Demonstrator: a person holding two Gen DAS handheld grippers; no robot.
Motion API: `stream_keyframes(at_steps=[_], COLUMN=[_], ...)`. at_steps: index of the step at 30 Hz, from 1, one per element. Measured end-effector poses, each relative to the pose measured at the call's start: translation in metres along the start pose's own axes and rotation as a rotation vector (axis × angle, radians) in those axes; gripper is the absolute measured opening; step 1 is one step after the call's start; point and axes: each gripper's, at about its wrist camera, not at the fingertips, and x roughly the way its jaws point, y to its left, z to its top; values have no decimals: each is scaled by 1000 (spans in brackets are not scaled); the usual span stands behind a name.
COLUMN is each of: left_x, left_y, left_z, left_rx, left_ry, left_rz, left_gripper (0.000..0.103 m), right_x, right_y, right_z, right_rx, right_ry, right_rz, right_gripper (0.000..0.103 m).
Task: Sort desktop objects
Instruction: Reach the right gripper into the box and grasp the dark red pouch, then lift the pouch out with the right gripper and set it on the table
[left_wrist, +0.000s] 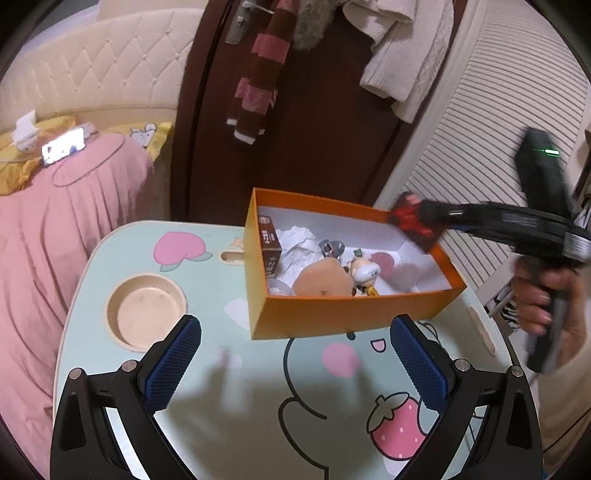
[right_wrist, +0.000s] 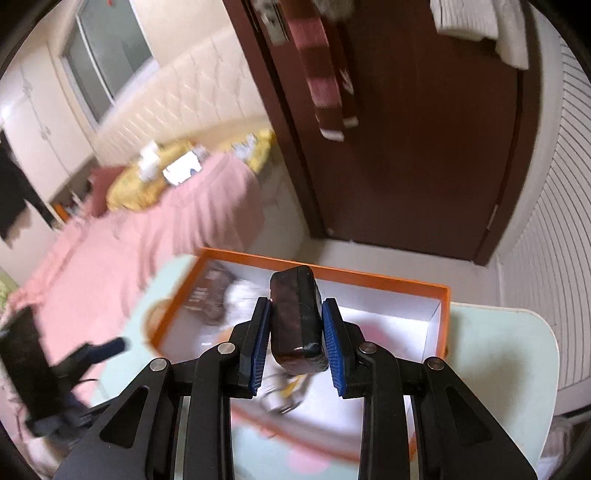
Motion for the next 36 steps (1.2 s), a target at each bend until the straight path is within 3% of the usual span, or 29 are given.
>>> stream_keyframes(at_steps=[5,13,21,26,28,30,31,32,36], left_x=[2,-1,-3,-1,0,2,4,8,44], left_y=[2,-2,-14,-28,-39,-52,-61,-69,-94], left_z=[-5,-7,-1,14,27,41,48,54,74], left_rx=[-8,-18,10,53,98,149,179,209,284], left_ry=[21,19,13,18,11,1,-4,2,113], left_rz=[13,34,39,31,47,48,42,35,14], left_gripper=[102,102,102,102,102,102,97,89,70], right_x=[-29,-7,4,9,2,-13,-22,-31,-51], right_y=[26,39,35,31,30,28,25,21,-1], right_z=[-38,-107,-126,-136,-135,-132,-131,-130,-129], right_rx=[-27,-11,5,14,20,23,33,55,147], right_ry=[-17,69,81,114,69,-23,-79,-139,-254], right_rz=[50,22,31,57,72,74,73,70,71], right_gripper=[30,29,29,35,39,54,72,82,82])
